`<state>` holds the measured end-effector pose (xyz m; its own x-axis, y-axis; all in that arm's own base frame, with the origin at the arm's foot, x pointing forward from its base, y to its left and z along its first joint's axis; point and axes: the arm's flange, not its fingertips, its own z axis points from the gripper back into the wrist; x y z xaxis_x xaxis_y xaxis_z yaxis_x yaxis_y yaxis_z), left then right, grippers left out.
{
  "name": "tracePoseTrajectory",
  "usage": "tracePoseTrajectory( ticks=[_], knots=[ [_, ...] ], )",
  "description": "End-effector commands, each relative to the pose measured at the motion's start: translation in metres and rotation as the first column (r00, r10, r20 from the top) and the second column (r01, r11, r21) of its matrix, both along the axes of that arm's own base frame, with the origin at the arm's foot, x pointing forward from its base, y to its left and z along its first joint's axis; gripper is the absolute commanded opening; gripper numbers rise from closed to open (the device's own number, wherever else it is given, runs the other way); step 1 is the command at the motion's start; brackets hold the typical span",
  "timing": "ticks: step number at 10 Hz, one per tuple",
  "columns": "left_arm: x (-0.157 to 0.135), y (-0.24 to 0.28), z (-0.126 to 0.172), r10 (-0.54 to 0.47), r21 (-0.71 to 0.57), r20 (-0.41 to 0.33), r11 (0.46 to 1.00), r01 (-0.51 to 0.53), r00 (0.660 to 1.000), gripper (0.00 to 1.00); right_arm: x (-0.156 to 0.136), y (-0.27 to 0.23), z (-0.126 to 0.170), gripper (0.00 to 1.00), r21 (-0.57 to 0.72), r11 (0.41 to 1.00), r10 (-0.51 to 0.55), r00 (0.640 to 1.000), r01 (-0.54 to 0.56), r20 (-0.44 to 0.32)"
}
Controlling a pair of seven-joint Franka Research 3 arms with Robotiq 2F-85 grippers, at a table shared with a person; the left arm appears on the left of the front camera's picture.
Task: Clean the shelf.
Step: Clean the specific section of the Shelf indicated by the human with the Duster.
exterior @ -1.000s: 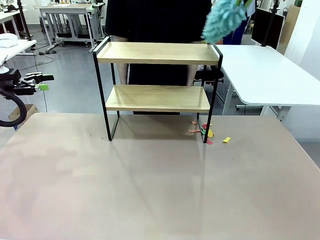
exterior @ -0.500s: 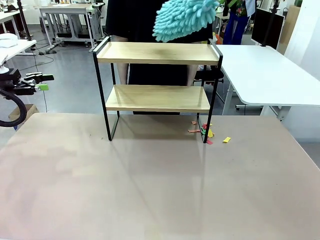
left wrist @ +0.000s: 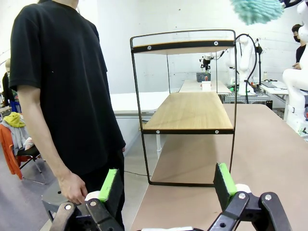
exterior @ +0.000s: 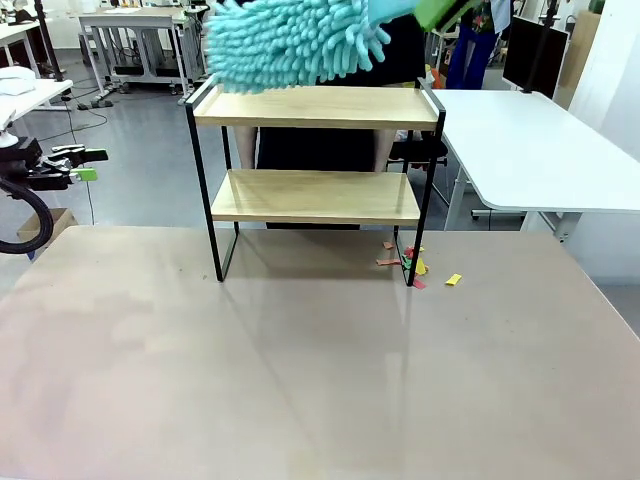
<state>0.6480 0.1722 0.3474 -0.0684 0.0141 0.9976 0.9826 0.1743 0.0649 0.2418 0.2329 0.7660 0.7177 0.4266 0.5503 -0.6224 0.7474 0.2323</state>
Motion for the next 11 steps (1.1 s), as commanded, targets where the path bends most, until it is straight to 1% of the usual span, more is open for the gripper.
tracePoseTrajectory(
  ticks=[1, 4, 7, 9, 11],
  knots=[
    [-0.003, -0.001, 0.002, -0.002, 0.004, 0.012, 1.000, 0.002, 1.000, 1.00, -0.010, -0.014, -0.025, 0.13, -0.002, 0.994, 0.110, 0.994, -0.110, -0.001],
    [-0.003, -0.001, 0.002, -0.002, 0.004, 0.012, 1.000, 0.002, 1.000, 1.00, -0.045, -0.026, -0.066, 0.13, -0.115, 0.969, 0.220, 0.975, -0.220, -0.013],
    [-0.003, -0.001, 0.002, -0.002, 0.004, 0.012, 1.000, 0.002, 1.000, 1.00, -0.071, -0.038, -0.106, 0.13, -0.220, 0.921, 0.322, 0.946, -0.323, -0.040],
    [-0.003, -0.001, 0.002, -0.002, 0.004, 0.012, 1.000, 0.002, 1.000, 1.00, -0.076, -0.051, -0.138, 0.13, -0.278, 0.879, 0.385, 0.921, -0.386, -0.060],
    [-0.003, -0.001, 0.002, -0.002, 0.004, 0.012, 1.000, 0.002, 1.000, 1.00, -0.068, -0.068, -0.168, 0.13, -0.304, 0.847, 0.431, 0.898, -0.435, -0.084]
  ],
)
